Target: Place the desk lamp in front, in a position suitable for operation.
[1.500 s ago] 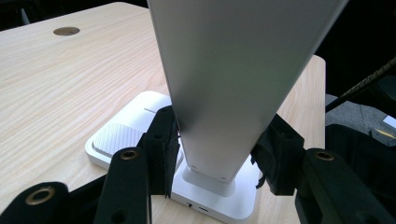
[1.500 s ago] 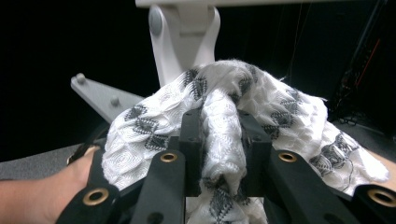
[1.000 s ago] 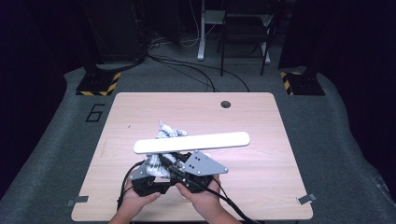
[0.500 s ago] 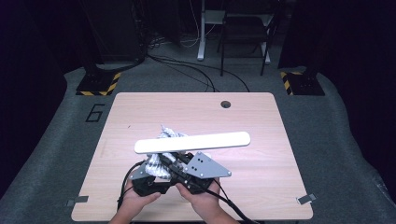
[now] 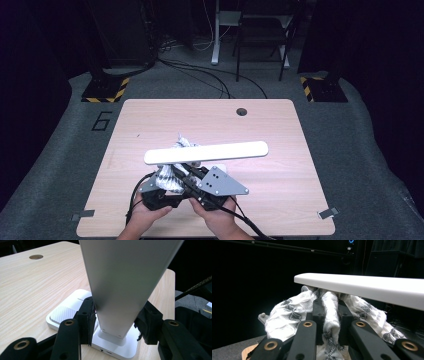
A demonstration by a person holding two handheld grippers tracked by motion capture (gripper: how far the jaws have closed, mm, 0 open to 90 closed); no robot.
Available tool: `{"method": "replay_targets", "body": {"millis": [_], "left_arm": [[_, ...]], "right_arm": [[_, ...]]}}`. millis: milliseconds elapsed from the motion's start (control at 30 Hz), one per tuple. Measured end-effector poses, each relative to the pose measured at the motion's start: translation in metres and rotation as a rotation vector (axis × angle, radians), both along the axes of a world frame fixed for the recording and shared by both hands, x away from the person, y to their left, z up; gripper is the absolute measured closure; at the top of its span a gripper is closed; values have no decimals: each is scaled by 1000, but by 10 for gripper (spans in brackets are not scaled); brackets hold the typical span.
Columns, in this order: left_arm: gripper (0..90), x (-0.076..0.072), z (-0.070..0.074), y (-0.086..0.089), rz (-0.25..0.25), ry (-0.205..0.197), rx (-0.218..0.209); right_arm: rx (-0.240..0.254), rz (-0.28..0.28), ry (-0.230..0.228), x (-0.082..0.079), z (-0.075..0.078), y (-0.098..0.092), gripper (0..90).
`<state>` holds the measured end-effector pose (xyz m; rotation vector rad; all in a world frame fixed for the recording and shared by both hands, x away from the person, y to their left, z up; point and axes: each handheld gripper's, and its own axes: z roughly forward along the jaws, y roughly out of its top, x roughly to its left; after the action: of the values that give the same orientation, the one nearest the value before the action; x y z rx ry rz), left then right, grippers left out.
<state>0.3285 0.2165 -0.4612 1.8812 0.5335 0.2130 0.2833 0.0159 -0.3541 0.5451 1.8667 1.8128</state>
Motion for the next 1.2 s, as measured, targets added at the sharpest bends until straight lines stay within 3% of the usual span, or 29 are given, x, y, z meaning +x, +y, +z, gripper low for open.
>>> {"method": "replay_targets", "body": {"millis": [833, 1200], "left_arm": [[537, 0, 0, -1, 3, -7, -4], [536, 1, 0, 0, 6, -10, 3]], "right_arm": [[33, -21, -13, -3, 2, -8, 825], [39, -40, -17, 2, 0, 1, 825]]}}
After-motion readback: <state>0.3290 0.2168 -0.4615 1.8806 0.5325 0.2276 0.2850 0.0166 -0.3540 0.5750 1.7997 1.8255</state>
